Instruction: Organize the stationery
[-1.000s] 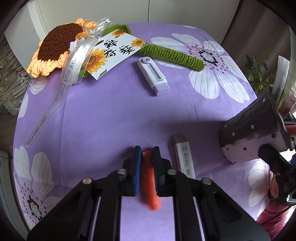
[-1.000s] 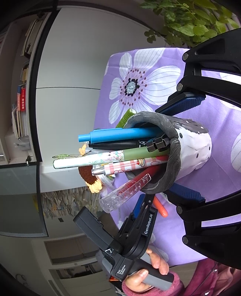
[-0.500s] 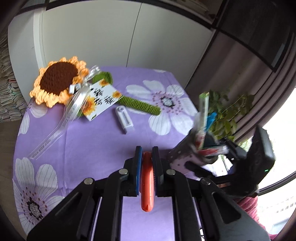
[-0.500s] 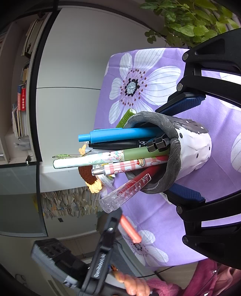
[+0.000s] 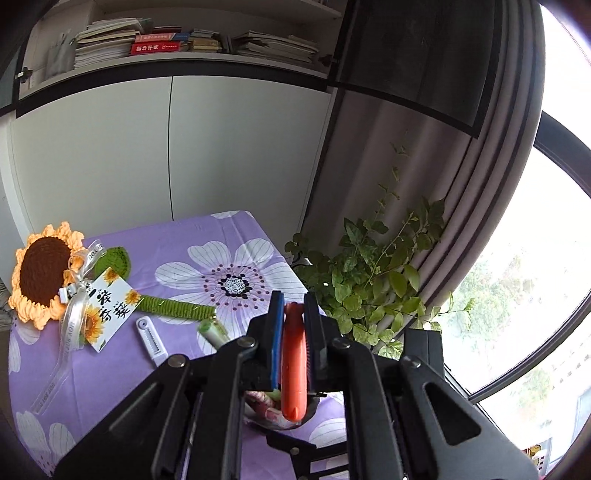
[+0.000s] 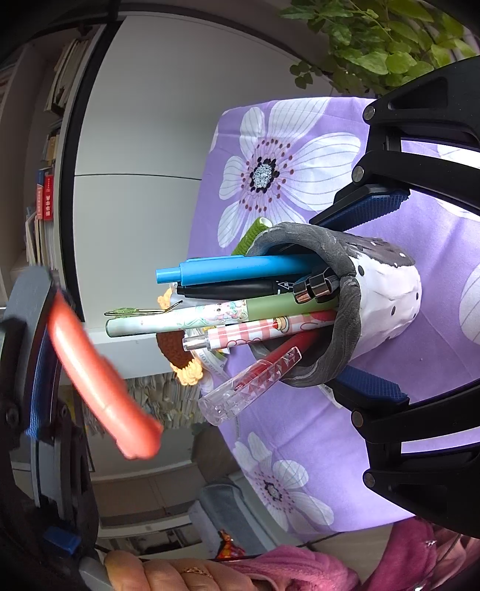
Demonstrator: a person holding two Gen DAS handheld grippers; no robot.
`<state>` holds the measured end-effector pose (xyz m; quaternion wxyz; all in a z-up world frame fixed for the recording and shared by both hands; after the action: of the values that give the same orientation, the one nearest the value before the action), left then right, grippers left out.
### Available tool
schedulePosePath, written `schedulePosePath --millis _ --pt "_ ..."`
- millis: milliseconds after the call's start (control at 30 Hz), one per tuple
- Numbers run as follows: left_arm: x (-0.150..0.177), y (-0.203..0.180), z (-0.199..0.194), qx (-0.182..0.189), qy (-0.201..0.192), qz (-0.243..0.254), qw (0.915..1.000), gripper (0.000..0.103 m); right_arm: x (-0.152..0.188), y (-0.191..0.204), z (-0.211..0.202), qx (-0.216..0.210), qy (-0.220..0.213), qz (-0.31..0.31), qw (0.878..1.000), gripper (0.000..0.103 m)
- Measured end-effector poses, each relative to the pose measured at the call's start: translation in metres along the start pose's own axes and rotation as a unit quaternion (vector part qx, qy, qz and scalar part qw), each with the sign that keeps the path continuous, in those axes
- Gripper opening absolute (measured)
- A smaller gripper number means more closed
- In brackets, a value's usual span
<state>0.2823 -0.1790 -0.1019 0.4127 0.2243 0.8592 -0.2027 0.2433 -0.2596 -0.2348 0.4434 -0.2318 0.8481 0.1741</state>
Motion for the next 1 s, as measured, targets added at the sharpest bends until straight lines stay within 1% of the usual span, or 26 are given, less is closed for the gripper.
schedulePosePath --millis 133,267,433,567,733,833,900,1000 --pt "0.006 -0.002 0.015 0.000 0.006 0.002 1.0000 0.009 0.000 0.001 0.000 0.000 0.000 -0.001 1.000 0.072" --pt "0.011 0.003 0.027 0.002 0.004 -0.009 0.9999 0.009 -0.001 0.003 -0.001 -0.001 -0.001 -0.001 1.000 0.072" --pt "0.014 0.007 0.034 0.007 -0.002 -0.021 0.9998 0.008 -0.001 0.003 -0.001 0.000 -0.001 -0.001 1.000 0.072" --pt "0.017 0.007 0.036 0.004 0.000 -0.019 0.9998 0.008 0.000 0.003 -0.001 0.000 0.000 0.000 1.000 0.072" --pt "0.023 0.010 0.035 0.002 0.007 -0.014 0.9999 0.008 -0.001 0.002 -0.001 0.000 0.000 0.001 1.000 0.072" --pt "0.023 0.015 0.031 0.003 0.009 -0.022 0.9997 0.008 -0.001 0.001 -0.001 -0.001 0.001 0.001 1.000 0.072" --pt "0.022 0.022 0.023 0.005 0.003 -0.036 0.9993 0.008 -0.001 0.001 -0.002 0.000 0.000 0.000 1.000 0.072" --pt "0.020 0.030 0.004 -0.008 -0.019 -0.044 0.9988 0.008 -0.002 0.001 -0.001 -0.002 0.001 -0.001 1.000 0.072"
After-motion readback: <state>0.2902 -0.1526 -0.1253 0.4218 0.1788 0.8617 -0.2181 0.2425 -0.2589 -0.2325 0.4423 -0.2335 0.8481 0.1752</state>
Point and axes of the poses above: each gripper's, at about its wrist camera, not at the fingertips, and z roughly the way its jaws point, y to its left, x to its underside, the point moved 2 cm from there along z, roughly the way its jaws point, and after that the axes turned 2 degrees about z, right-handed, at the moved point
